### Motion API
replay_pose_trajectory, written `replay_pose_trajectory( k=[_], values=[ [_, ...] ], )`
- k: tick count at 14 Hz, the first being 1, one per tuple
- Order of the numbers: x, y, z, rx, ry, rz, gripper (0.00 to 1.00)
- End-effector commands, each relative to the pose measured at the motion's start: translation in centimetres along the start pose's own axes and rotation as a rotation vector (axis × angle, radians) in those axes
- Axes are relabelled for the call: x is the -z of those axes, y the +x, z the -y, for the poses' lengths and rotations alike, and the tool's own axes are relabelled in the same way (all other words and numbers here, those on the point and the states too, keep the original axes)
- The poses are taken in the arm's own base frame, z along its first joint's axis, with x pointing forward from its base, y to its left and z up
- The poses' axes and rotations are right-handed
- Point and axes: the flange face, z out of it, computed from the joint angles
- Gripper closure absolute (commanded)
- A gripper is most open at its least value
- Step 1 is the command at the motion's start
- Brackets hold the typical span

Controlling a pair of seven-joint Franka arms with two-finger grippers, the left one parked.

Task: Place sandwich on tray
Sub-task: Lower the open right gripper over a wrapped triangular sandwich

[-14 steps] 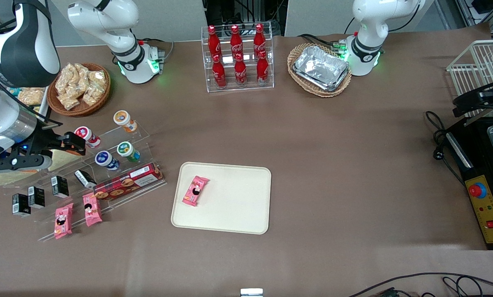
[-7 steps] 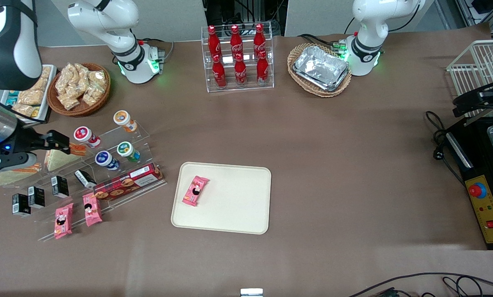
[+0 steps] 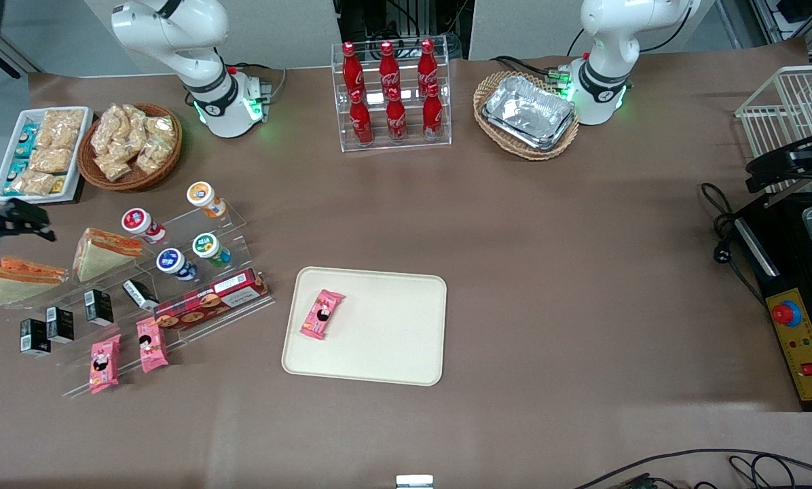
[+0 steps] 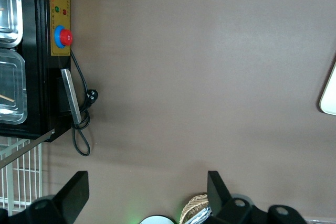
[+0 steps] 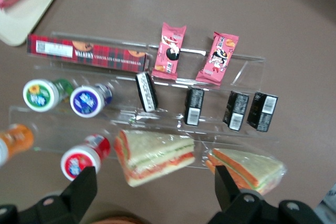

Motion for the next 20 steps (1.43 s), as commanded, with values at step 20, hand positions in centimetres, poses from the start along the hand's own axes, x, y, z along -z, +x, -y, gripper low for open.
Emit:
replay_pose_trajectory(
  k=[20],
  values=[
    [-7.1, -5.8, -13.8, 1.113, 0.029, 0.036, 0.00]
  ],
)
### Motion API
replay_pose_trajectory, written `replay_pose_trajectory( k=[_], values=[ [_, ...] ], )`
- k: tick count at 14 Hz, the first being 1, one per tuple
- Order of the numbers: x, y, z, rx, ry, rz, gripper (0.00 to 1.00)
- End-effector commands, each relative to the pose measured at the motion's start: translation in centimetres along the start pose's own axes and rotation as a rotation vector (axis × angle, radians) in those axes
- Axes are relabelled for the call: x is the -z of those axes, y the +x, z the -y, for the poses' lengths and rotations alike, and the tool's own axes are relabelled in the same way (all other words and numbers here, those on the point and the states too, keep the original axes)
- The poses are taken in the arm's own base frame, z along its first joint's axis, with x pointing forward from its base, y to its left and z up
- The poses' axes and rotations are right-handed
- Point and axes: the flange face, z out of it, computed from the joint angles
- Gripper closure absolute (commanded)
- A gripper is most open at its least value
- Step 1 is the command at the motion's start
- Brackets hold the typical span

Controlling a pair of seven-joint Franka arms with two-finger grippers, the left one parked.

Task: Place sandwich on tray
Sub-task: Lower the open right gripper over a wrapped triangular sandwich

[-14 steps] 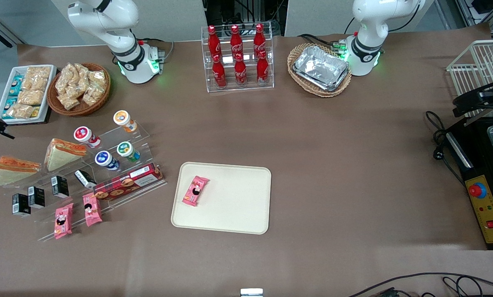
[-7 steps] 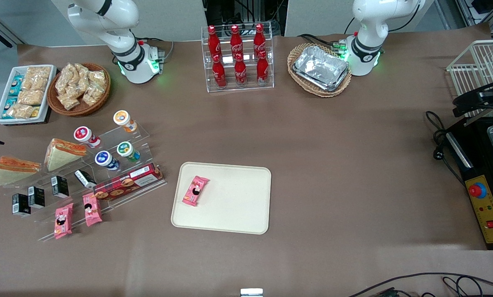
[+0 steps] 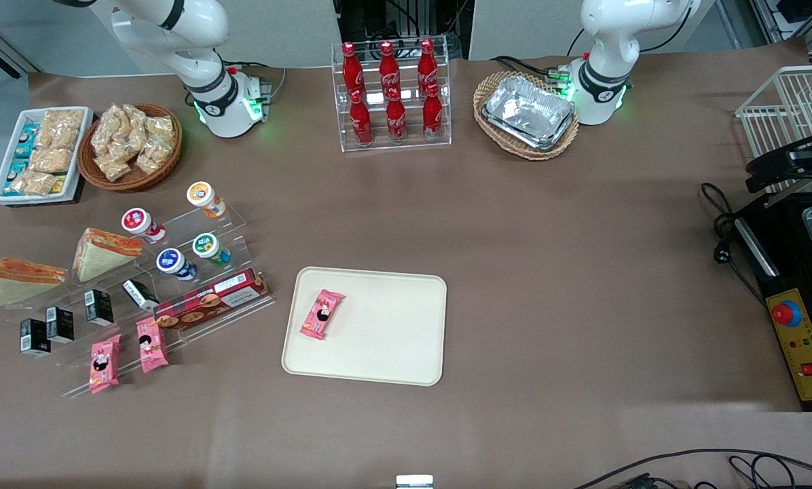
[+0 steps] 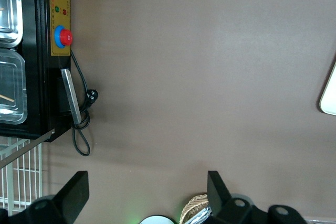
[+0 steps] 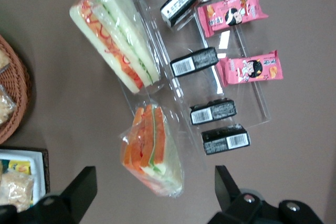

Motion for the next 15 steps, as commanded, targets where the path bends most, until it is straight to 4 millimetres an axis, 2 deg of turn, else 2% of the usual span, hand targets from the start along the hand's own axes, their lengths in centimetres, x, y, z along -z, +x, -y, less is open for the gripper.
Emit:
replay_pose_trajectory(
  k=[1, 6, 10, 15],
  values=[
    [-1.6, -1.5, -1.1, 0.037, -0.021, 0.002, 0.00],
    [-4.1, -2.3, -1.7, 0.109, -0.018, 0.018, 0.00],
    [-5.8, -4.1, -0.2, 0.108, -0.011, -0.013, 0.00],
    [-9.8, -5.1, 1.3, 0.072, -0.022, -0.047, 0.00]
  ],
)
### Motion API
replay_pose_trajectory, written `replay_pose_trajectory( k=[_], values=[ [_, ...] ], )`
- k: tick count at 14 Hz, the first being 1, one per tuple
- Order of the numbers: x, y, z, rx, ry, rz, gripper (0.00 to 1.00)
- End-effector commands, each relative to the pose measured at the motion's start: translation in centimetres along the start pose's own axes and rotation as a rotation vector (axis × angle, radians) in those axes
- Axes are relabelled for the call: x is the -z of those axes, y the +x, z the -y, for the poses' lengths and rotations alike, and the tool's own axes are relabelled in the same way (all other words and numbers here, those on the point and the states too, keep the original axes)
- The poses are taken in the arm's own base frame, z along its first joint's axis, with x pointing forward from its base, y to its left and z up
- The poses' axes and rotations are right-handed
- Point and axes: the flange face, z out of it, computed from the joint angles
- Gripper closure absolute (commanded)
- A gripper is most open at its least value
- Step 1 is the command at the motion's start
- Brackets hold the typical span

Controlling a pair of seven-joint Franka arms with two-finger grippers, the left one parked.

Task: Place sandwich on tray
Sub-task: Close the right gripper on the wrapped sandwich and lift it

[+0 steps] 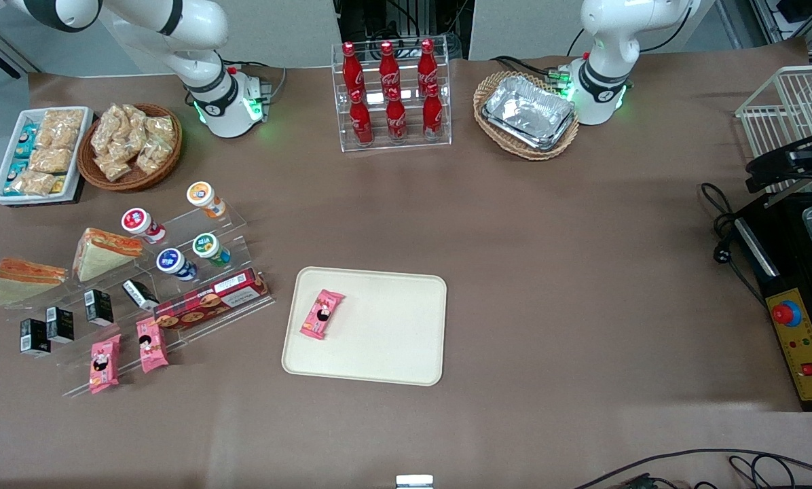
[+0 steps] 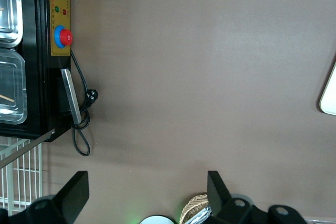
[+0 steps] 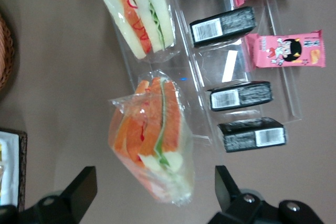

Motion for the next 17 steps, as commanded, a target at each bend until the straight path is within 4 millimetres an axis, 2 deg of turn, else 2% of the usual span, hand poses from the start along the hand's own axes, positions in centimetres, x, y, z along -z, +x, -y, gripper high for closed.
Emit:
replay_pose_trajectory(
  k=[1, 8, 9, 10, 14, 15, 17],
  values=[
    [-2.2, -0.3, 0.7, -0.018, -0.037, -0.037, 0.00],
    [-4.1, -0.8, 1.7, -0.052, -0.051, -0.042, 0.00],
    [-4.9, -0.8, 2.0, -0.059, -0.041, -0.049, 0.04],
    [-5.3, -1.1, 2.3, -0.067, -0.046, -0.040, 0.16],
    [-5.5, -1.8, 2.8, -0.103, -0.066, -0.043, 0.86],
    [-5.4, -2.0, 3.0, -0.117, -0.074, -0.049, 0.98],
    [-4.3, -2.2, 2.9, -0.149, -0.103, -0.064, 1.00]
  ],
)
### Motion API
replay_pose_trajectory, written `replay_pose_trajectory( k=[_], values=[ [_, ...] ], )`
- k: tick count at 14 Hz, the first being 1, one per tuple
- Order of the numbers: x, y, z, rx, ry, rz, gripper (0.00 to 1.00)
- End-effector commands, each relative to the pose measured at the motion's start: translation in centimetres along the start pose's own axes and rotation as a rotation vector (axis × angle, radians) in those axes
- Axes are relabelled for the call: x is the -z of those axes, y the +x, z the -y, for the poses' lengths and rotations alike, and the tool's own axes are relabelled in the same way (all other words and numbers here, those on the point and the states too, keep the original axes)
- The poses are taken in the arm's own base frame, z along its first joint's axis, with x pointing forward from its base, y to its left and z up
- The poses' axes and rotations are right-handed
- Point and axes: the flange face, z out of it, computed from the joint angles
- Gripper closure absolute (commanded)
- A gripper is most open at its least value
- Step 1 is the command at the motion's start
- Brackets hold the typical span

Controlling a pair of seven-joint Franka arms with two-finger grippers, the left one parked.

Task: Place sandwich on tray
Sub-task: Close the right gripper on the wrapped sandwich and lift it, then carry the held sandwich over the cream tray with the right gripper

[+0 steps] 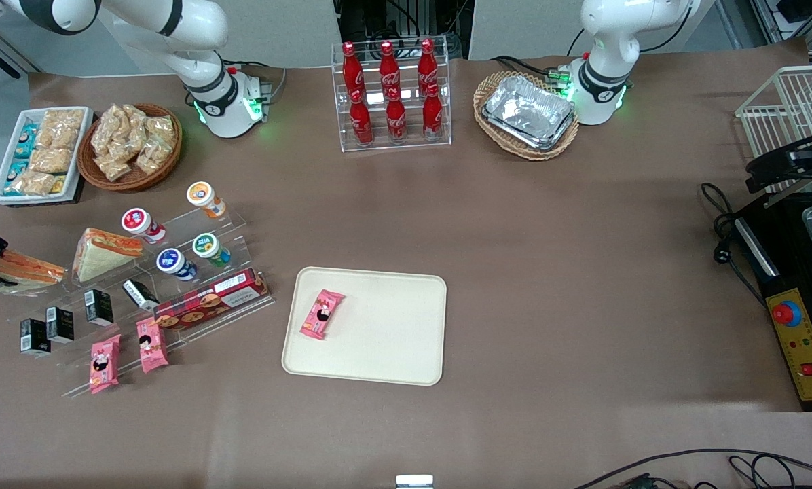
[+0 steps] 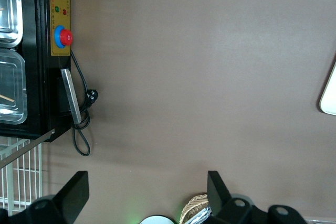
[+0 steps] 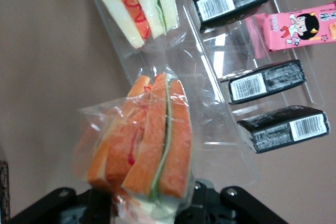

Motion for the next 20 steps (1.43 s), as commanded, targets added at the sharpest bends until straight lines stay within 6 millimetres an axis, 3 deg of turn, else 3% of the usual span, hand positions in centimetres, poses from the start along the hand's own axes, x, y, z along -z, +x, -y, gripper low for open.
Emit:
replay_pose_trajectory(
  k=[1, 4, 7, 9, 11, 14, 20],
  values=[
    [2.0, -0.3, -0.1, -0.067, -0.058, -0.021, 1.00],
    [6.4, 0.9, -1.9, -0.129, -0.044, -0.045, 1.00],
    [10.3, 4.5, -4.1, -0.221, -0.026, -0.052, 1.00],
    [11.6, 8.2, -5.8, -0.260, -0.007, -0.063, 1.00],
    [11.9, 12.5, -7.6, -0.309, 0.019, -0.061, 1.00],
    [12.8, 21.0, -10.0, -0.350, 0.032, -0.014, 1.00],
    [12.3, 38.0, -12.2, -0.394, 0.036, 0.009, 1.00]
  ],
)
